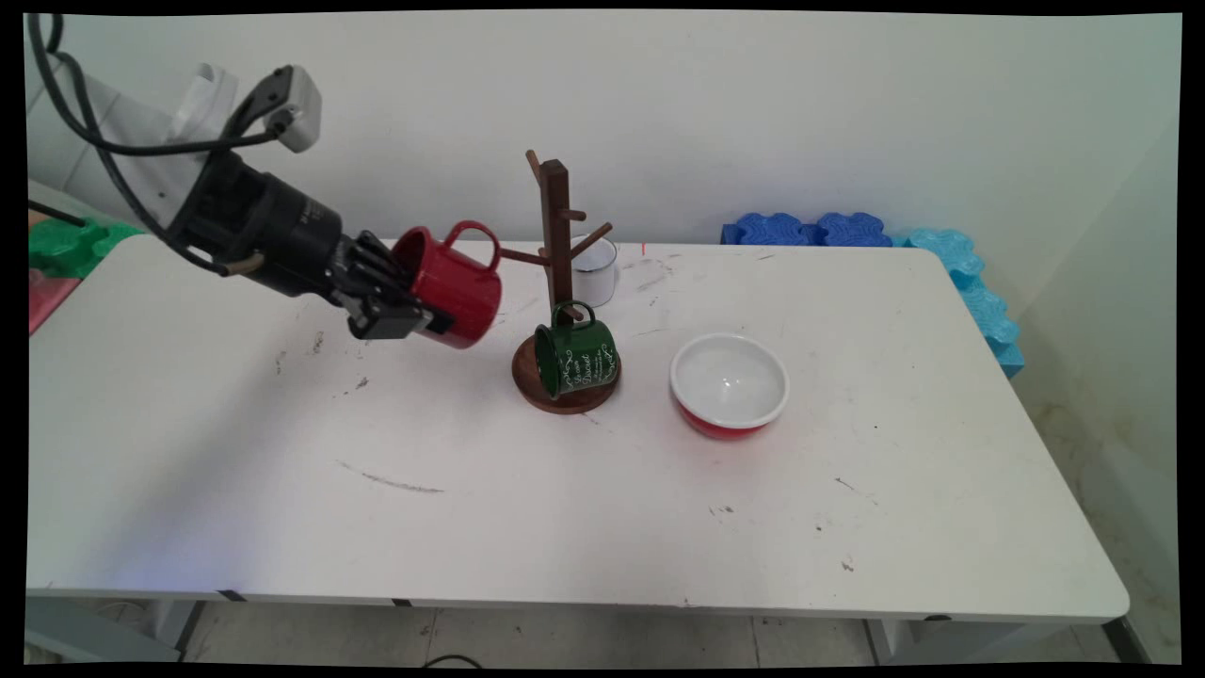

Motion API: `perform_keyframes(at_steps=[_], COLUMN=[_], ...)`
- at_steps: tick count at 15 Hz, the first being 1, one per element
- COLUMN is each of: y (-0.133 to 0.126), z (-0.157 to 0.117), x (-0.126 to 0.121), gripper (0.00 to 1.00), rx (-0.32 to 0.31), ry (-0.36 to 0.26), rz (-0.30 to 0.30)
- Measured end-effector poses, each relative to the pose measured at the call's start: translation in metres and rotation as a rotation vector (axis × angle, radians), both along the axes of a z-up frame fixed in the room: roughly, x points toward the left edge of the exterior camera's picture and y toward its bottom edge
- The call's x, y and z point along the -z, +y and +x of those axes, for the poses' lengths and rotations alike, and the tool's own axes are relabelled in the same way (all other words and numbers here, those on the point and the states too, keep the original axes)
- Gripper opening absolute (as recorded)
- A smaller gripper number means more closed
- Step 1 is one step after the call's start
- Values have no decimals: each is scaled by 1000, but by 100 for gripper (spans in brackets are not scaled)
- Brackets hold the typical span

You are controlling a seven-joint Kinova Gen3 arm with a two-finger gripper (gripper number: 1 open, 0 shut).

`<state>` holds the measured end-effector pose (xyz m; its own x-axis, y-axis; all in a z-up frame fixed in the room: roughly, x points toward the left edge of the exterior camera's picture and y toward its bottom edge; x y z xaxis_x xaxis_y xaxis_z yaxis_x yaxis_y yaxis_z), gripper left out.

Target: Place the picked object on the table

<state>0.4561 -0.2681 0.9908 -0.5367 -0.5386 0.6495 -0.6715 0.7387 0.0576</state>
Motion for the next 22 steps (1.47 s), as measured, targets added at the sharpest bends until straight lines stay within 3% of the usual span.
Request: perform_keyframes(at_steps=[9,22], y=[-5,-25], z=[41,81], x=[7,43], gripper=[0,0], rx=[50,228], ry=[-125,-321], rz=[-4,-8])
